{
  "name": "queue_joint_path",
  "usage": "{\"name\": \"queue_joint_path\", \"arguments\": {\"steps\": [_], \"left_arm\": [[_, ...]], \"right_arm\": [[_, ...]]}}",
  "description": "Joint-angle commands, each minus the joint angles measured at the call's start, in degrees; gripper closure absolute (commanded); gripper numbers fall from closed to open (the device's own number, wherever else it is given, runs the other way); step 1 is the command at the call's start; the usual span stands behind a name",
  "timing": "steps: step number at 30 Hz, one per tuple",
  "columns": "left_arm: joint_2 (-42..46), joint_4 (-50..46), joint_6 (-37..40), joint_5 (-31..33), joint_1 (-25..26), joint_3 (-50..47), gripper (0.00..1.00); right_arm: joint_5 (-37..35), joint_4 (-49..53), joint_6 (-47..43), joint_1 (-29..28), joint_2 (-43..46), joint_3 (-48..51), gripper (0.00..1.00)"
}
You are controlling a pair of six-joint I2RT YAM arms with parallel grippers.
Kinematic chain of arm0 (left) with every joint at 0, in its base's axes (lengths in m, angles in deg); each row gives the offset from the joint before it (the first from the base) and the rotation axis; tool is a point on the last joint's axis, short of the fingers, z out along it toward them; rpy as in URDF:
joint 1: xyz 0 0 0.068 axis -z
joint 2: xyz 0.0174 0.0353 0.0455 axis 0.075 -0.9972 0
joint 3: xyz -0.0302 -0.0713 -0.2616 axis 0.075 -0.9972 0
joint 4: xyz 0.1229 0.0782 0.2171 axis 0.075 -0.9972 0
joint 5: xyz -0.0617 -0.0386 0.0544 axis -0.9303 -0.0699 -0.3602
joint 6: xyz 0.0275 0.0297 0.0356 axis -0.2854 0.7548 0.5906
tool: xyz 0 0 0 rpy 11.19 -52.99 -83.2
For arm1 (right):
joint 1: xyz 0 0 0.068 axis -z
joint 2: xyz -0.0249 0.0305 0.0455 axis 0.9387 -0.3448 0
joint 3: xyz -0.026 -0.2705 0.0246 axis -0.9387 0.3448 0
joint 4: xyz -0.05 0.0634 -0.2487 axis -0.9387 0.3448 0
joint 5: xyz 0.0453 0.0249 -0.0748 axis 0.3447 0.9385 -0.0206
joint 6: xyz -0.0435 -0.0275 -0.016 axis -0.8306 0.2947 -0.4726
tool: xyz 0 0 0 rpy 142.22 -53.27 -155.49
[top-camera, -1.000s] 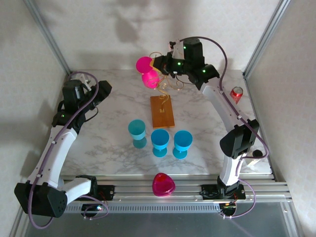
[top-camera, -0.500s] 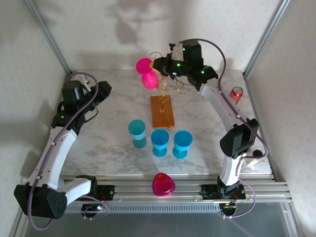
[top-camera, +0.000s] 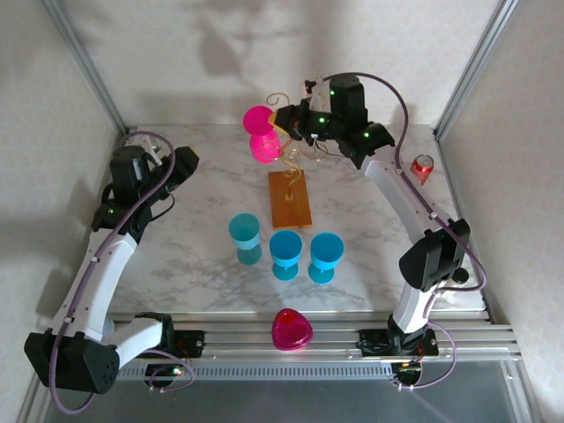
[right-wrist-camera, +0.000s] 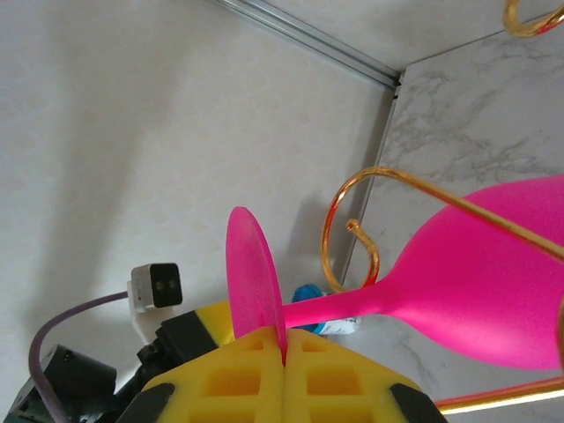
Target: Take the wine glass off the wine glass rack
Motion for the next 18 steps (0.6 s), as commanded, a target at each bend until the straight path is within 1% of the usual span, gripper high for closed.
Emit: {"name": "queue_joint_path", "arguments": {"steps": [1, 9, 18], "left_arm": [[1.7, 0.6, 0.8, 0.1, -0.5, -0.8, 0.49], [2.5, 0.6, 0.6, 0.2, -0.5, -1.3, 0.49], [3.4, 0.3, 0.5, 0.3, -0.6, -1.6, 0.49]], "right_arm": [[0.9, -1.3, 1.0, -0.5, 2.7, 1.2, 1.0], [1.0, -2.0, 1.3, -1.0, 3.4, 2.8, 1.0], [1.4, -2.2, 1.7, -2.4, 3.2, 2.3, 1.0]]}}
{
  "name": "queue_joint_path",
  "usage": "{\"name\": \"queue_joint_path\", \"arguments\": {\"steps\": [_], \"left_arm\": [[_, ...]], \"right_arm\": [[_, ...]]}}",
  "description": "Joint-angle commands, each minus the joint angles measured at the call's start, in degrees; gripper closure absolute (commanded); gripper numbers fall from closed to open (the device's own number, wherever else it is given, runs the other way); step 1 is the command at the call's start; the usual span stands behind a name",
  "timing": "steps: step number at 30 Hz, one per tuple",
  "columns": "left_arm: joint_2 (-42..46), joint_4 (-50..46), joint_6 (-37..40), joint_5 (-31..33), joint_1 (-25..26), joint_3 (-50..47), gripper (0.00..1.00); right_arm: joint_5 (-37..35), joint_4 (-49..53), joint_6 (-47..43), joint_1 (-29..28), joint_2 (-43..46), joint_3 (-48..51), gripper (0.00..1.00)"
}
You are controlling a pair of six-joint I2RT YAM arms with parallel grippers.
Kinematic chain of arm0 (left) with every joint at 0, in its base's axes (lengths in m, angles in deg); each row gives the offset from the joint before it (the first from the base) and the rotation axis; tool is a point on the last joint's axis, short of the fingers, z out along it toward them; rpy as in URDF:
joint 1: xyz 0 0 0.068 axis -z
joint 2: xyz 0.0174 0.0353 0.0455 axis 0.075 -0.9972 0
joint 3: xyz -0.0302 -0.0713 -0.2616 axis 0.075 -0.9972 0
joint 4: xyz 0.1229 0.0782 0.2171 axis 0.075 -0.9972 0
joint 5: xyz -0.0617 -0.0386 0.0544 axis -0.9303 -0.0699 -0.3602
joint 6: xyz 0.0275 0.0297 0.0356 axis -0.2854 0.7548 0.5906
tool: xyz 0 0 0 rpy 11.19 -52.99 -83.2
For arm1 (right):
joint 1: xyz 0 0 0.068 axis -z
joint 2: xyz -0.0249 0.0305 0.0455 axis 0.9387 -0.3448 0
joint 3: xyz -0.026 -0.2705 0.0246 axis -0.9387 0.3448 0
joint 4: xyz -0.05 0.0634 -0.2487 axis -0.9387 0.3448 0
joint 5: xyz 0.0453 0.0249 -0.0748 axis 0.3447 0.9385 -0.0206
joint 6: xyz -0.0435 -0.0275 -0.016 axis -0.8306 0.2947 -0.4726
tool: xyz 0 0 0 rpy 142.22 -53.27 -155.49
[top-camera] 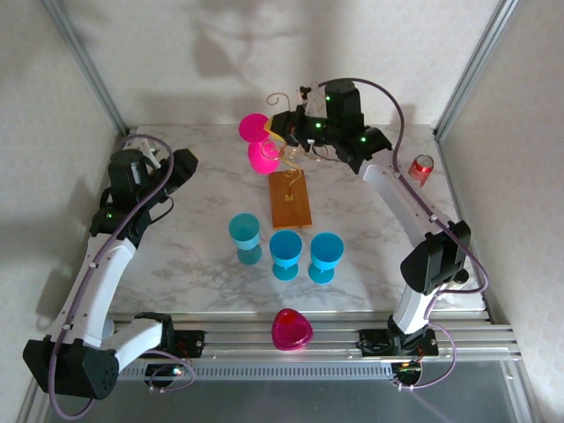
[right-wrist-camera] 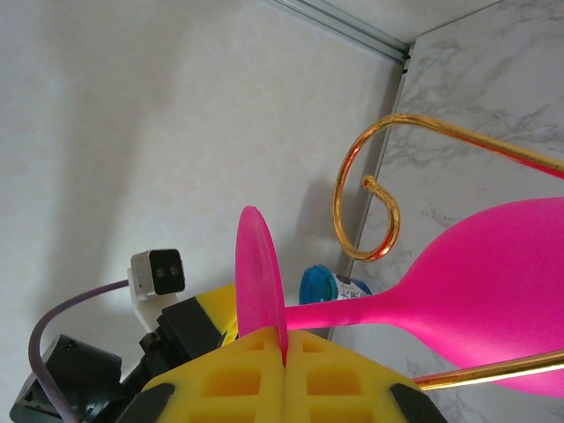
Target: Take the wine glass off the wine glass rack
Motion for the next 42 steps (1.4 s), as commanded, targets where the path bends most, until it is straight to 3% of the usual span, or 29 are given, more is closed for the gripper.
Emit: {"name": "queue_joint_path", "arguments": {"steps": [1, 28, 38, 42], "left_arm": [[1.5, 0.2, 0.5, 0.3, -0.5, -0.5, 0.49], [5.3, -3.9, -0.1, 1.6, -0.5, -0.5, 0.48], [10.3, -9.5, -0.2, 3.0, -0.5, -0.4, 0.48], [12.4, -12.2, -0.1, 2.8, -0.5, -1.1, 0.48]], "right_arm": [[0.8, -1.4, 0.2, -0.7, 2.2, -0.2, 1.0], [1.5, 1.6, -2.2, -7.9, 2.5, -2.9, 1.0], [-1.1, 4.2, -5.8, -11.9, 7.3, 0.3, 1.0], [-3.1, 5.2, -7.9, -16.0, 10.6, 4.0, 1.0]]}}
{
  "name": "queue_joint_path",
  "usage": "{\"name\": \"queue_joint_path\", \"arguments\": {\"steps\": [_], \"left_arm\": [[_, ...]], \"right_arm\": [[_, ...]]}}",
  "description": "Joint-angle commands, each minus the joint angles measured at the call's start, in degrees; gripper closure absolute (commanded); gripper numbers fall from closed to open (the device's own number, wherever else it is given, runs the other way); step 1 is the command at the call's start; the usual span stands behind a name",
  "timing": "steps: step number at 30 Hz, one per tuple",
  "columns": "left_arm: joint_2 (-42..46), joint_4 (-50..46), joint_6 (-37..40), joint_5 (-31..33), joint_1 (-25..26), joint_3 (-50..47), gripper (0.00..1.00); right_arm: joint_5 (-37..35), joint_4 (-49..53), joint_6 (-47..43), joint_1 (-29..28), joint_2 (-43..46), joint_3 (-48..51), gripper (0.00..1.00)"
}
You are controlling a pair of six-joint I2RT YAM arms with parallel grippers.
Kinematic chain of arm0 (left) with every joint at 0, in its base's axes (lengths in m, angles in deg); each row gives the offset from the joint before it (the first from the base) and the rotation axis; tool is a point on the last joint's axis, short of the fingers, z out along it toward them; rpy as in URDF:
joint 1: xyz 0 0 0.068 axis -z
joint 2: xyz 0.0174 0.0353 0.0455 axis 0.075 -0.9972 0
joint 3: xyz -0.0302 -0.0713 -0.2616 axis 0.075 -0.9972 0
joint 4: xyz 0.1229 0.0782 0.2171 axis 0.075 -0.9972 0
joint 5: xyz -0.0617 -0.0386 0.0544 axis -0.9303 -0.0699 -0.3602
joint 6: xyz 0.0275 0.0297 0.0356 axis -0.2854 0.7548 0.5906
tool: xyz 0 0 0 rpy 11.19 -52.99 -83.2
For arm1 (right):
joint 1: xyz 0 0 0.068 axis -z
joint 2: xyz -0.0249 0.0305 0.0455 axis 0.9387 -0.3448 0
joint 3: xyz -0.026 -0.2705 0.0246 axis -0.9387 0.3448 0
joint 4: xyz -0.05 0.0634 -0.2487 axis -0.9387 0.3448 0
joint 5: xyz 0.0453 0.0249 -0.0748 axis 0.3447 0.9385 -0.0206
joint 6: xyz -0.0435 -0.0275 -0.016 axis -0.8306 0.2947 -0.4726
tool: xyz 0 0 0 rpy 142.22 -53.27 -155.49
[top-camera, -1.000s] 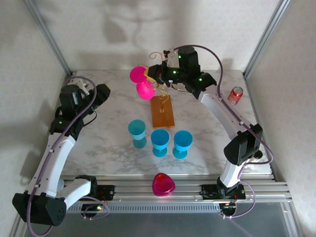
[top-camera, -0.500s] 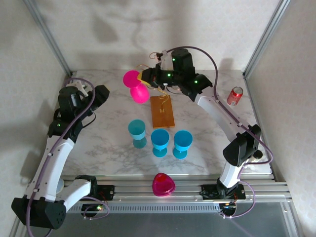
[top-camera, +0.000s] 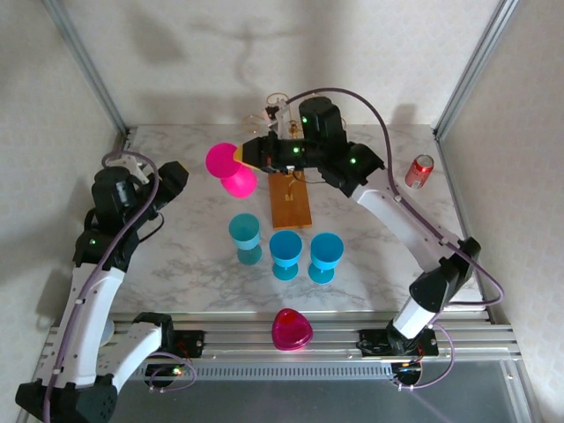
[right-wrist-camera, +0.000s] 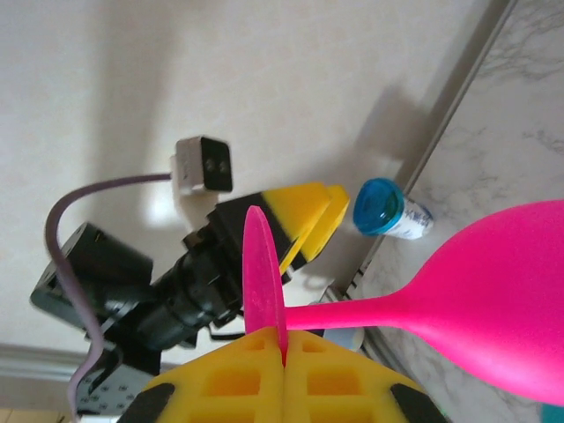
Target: Take the wine glass off the wine glass rack
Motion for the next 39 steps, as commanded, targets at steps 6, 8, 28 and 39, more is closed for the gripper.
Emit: {"name": "queue_joint_path", "arguments": {"steps": [6, 8, 28, 39], "left_arm": [[3.5, -7.5, 2.0, -0.7, -0.5, -0.3, 0.48], [3.6, -8.3, 2.6, -2.1, -0.5, -0.3, 0.48], [-2.1, -18.9, 8.8, -10.4, -0.2, 6.1, 0.46], [-2.2, -20.9, 7.0, -8.7, -0.1, 6.7, 0.47]], "right_arm": [[-7.7, 2.7, -5.4, -6.1, 10.0, 9.7, 1.0], [-9.6, 2.6, -5.5, -6.9, 12.9, 12.6, 1.0], [-18.4, 12.0, -15.4, -11.5, 19.7, 15.3, 1.0], [-25.2, 15.6, -26.7, -16.6, 16.1, 9.7, 1.0]]}}
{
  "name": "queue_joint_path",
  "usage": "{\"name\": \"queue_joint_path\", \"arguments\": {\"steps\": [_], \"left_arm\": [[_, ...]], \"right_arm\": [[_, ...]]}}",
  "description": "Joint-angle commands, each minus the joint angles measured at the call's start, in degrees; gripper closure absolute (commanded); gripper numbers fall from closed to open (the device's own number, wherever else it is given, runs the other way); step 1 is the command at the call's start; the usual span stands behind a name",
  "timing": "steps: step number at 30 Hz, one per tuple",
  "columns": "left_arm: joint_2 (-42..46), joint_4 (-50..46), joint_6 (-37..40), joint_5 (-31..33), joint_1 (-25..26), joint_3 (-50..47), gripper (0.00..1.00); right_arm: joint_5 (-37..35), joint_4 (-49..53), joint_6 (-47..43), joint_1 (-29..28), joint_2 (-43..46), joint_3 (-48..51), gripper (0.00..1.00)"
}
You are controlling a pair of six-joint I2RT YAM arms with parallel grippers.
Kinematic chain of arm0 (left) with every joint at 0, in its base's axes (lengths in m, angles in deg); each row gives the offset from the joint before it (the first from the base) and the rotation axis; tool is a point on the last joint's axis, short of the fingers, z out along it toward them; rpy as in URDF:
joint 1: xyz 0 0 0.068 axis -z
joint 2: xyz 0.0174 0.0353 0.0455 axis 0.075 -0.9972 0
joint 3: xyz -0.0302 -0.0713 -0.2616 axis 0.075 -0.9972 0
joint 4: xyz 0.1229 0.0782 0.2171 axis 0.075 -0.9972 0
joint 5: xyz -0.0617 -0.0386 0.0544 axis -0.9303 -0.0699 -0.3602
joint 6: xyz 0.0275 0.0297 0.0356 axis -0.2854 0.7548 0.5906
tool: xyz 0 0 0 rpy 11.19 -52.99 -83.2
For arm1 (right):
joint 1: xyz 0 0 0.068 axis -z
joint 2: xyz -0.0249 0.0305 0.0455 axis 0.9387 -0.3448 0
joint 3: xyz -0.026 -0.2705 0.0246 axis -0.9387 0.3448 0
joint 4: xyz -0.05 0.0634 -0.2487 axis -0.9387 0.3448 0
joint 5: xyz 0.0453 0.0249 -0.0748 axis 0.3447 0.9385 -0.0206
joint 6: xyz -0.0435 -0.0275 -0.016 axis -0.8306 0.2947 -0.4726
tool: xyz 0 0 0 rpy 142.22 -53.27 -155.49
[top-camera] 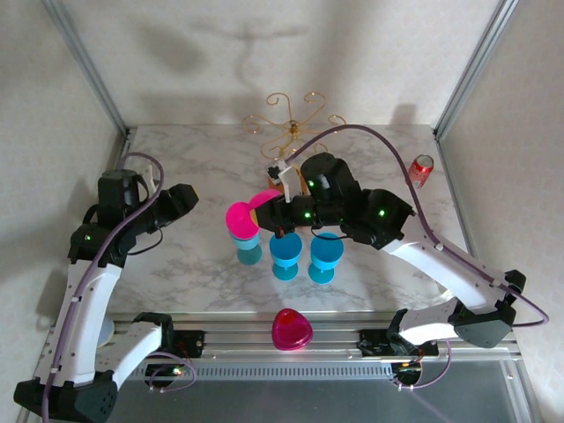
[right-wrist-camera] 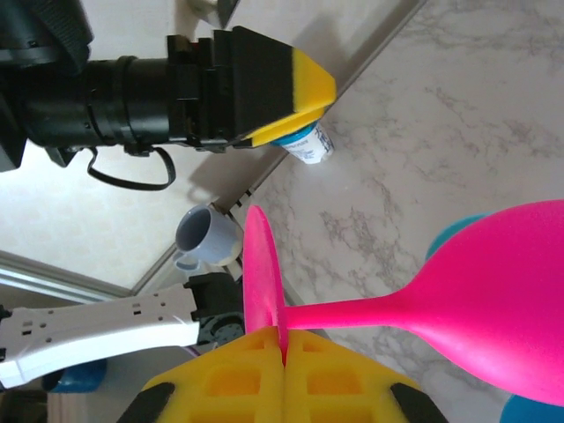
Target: Take the wine glass off the wine glass rack
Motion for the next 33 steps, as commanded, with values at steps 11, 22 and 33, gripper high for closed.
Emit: {"name": "queue_joint_path", "arguments": {"steps": [11, 22, 33], "left_arm": [[-0.4, -6.1, 0.1, 1.8, 0.0, 4.0, 0.47], [-1.3, -8.3, -0.4, 2.0, -0.2, 4.8, 0.46], [-1.4, -9.0, -2.6, 0.8, -0.2, 3.6, 0.45]], "right_arm": [[-6.4, -1.0, -13.1, -4.5, -4.2, -4.0, 1.0], [-12.7, -3.9, -24.1, -7.5, -9.8, -5.7, 1.0], [-14.9, -11.1, -32.4, -8.1, -12.1, -2.3, 1.0]]}}
